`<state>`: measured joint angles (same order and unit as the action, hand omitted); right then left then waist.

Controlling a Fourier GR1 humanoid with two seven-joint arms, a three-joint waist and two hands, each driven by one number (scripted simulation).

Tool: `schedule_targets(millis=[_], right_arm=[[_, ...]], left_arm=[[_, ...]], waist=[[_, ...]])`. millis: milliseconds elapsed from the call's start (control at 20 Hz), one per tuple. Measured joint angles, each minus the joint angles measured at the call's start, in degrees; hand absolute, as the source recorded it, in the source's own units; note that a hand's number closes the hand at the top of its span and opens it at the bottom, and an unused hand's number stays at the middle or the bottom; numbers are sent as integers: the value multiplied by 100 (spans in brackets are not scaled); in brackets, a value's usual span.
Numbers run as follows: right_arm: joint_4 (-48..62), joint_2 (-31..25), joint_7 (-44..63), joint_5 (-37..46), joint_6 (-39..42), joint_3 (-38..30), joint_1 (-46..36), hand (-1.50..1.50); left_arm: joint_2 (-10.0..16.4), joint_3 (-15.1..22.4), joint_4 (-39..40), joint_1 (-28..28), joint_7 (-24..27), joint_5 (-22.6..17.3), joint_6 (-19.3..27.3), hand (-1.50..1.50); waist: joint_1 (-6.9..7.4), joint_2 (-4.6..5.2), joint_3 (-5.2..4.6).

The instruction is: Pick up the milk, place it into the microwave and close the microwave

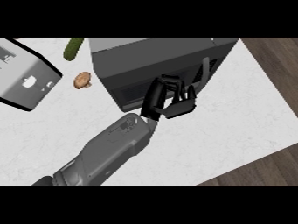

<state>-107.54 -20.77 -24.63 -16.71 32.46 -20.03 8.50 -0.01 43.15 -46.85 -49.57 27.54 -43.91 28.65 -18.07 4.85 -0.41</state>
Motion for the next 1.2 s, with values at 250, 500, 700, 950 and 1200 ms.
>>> schedule_targets(millis=[250,500,700,950,1200], right_arm=[[69,-152,113,-154,22,-99,-158,-150],[173,-321,201,-262,41,-217,-301,-150],[278,-474,270,-359,58,-328,-431,-150],[381,-643,316,-439,54,-458,-610,-150],[514,-819,347,-503,69,-594,-755,-150]], left_arm=[[4,7,31,12,286,-210,9,150],[0,33,81,1,525,-384,-11,150],[1,65,119,-11,705,-489,-6,150],[1,102,165,-34,861,-633,-3,150],[-1,151,216,-63,1014,-753,-15,150]], waist=[[-51,11,12],[-76,21,22],[-97,32,28],[-119,35,35],[-126,42,41]])
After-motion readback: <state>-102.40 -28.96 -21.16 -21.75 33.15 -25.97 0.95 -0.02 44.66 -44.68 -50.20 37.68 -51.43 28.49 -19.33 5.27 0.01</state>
